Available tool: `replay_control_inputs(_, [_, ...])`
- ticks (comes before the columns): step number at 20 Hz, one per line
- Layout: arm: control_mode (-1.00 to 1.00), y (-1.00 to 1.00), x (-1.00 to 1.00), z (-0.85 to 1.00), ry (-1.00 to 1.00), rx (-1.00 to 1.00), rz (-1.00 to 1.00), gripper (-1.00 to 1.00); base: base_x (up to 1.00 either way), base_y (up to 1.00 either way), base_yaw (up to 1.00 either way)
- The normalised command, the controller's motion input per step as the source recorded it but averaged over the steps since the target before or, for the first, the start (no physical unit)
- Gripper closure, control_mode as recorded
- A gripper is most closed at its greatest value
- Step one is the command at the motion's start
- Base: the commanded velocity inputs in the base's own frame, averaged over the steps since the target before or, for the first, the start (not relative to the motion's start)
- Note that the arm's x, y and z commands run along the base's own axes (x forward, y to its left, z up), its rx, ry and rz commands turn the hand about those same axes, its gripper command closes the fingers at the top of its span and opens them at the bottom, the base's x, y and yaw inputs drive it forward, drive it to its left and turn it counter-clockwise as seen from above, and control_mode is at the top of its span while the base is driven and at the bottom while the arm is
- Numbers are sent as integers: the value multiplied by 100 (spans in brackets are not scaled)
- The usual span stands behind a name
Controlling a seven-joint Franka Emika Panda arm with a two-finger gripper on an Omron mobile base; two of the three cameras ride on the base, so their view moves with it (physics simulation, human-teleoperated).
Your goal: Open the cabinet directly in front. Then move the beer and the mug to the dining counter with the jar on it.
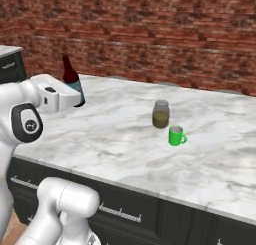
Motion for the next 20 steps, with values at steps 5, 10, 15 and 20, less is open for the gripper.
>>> replay_control_inputs(5, [-100,0,40,-2,23,0,0,100,0,0,0])
replay_control_inputs(10, [-100,-24,34,-21,35,0,0,100,0,0,0])
replay_control_inputs(15, [-100,-40,0,-62,33,0,0,100,0,0,0])
replay_control_inputs(20, [-100,-20,0,-72,18,0,0,100,0,0,0])
